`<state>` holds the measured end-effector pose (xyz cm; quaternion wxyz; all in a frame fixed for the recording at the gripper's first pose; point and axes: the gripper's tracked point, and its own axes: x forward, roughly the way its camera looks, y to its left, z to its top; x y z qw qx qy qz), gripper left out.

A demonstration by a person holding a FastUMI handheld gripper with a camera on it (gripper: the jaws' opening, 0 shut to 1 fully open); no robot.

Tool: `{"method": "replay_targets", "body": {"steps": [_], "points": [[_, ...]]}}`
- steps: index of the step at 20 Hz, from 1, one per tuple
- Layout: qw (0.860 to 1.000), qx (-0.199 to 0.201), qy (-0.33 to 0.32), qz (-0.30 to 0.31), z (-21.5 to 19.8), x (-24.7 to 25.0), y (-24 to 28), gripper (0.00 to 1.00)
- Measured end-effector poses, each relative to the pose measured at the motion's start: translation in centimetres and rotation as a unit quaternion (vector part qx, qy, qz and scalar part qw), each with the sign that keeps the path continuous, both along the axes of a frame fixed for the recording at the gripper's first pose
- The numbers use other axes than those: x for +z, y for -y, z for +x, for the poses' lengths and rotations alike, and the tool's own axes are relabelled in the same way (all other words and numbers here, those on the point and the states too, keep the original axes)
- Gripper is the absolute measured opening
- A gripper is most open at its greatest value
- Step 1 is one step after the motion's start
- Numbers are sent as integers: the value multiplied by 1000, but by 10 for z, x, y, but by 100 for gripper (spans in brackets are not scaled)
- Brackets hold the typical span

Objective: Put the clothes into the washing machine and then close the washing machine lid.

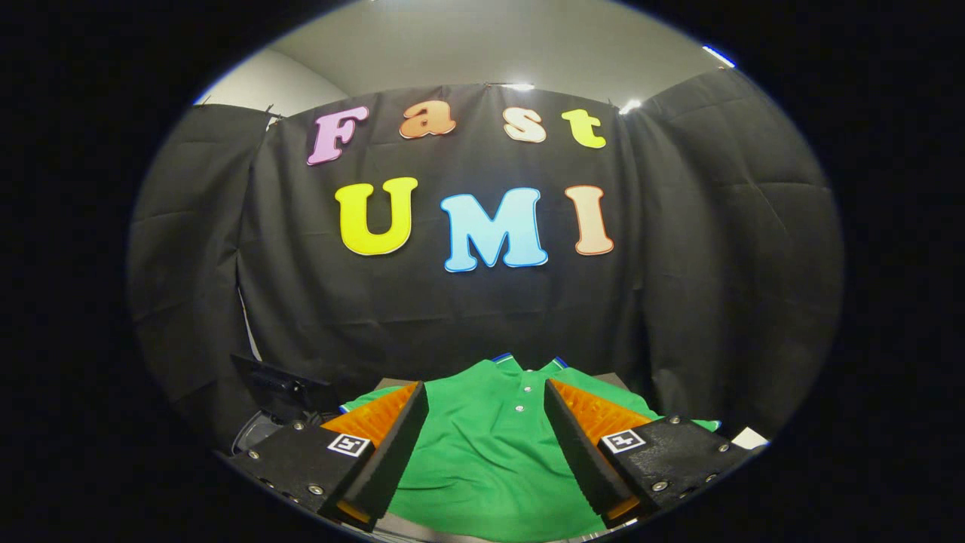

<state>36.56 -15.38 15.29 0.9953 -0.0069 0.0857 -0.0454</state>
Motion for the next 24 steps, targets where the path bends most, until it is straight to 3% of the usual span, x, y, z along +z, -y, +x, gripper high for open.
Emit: {"method": "replay_targets", "body": {"steps": [11,16,24], "points": [[988,-7,-149,46,67,-61,45,96],[975,-1,-221,33,69,-98,45,96],[968,-4,-250,23,65,-112,47,96]]}}
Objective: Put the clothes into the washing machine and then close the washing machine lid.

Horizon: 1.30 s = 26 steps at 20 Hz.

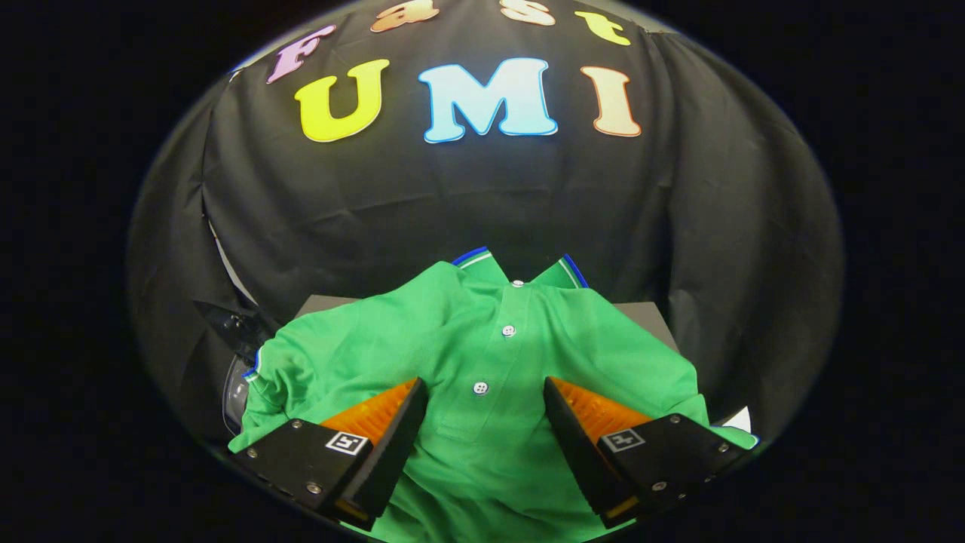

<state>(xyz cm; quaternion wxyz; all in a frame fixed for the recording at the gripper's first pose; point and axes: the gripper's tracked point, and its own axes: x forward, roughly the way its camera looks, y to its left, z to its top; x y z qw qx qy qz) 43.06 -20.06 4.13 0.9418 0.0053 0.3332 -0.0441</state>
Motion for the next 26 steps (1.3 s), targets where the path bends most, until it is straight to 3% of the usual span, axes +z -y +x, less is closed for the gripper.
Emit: {"method": "replay_targets", "body": {"steps": [2,7,10,13,19,26], "points": [[1000,4,-2,11,1,-3,-5,90],[999,25,-6,33,-2,-4,-16,48],[997,32,9,64,-1,-1,-18,17],[994,22,24,104,-3,4,-17,3],[989,40,70,121,-4,25,-30,0],[967,68,127,212,-14,73,-79,0]]}}
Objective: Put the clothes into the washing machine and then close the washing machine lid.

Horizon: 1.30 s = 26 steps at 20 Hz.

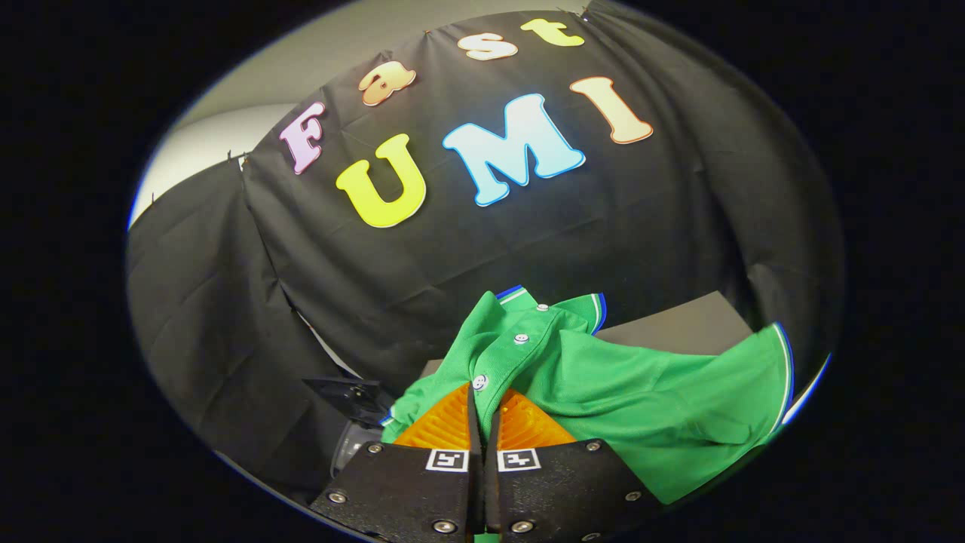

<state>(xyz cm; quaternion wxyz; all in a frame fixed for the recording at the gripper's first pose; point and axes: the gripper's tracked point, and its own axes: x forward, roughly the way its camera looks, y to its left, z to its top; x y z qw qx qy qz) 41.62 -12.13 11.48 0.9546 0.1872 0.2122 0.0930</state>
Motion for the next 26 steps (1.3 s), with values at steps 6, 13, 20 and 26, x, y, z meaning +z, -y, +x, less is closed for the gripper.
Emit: {"method": "replay_targets", "body": {"steps": [6,13,20,26], "points": [[999,23,32,10,-6,34,-45,0],[997,46,59,14,-13,61,-102,0],[994,72,83,18,-13,86,-158,0],[989,104,102,23,-13,102,-215,0]]}}
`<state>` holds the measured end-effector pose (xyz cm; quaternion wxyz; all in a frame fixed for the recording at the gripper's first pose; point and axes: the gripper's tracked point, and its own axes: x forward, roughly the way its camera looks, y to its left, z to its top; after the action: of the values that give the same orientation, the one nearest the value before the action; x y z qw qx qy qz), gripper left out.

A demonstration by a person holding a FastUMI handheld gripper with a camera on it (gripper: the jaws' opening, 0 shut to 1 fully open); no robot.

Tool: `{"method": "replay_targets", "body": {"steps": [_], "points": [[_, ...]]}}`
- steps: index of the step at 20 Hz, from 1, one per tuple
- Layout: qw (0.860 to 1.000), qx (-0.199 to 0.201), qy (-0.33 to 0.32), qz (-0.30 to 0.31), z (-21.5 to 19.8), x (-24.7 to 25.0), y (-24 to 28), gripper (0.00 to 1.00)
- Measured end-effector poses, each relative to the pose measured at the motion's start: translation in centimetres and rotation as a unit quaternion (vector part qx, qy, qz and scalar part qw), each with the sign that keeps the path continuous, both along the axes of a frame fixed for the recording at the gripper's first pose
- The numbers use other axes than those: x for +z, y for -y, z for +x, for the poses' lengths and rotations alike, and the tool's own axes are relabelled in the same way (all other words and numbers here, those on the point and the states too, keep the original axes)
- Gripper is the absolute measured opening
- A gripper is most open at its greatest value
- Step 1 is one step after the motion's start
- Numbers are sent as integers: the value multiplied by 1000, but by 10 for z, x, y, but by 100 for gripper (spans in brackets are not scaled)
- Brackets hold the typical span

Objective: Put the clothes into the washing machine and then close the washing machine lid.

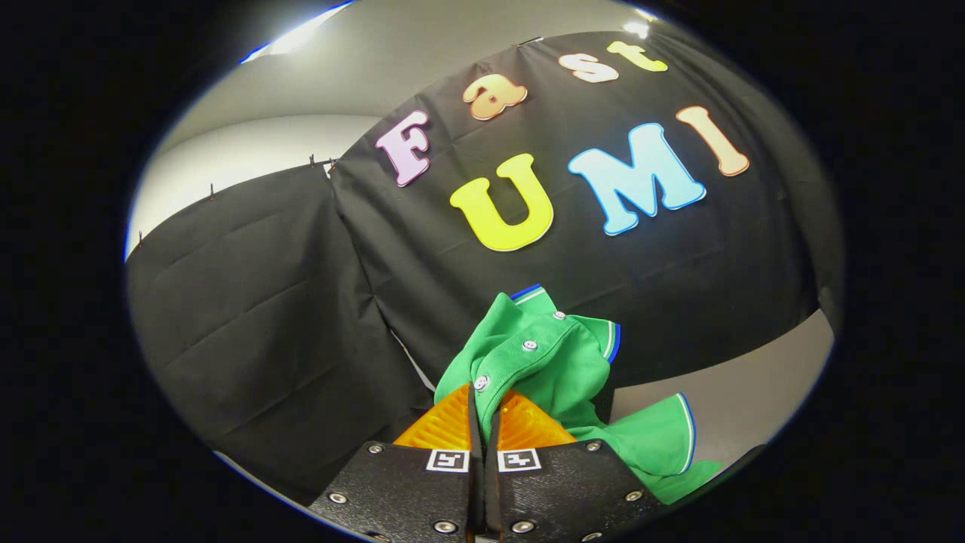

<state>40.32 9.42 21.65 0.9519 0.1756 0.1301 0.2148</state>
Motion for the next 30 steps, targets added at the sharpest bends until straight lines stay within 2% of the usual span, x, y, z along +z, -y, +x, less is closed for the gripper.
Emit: {"method": "replay_targets", "body": {"steps": [8,14,22,30], "points": [[999,42,5,-5,2,-1,-79,0],[998,48,17,-23,4,-12,-125,0],[996,78,12,-40,4,-42,-198,0],[995,79,4,-54,3,-88,-241,0]]}}
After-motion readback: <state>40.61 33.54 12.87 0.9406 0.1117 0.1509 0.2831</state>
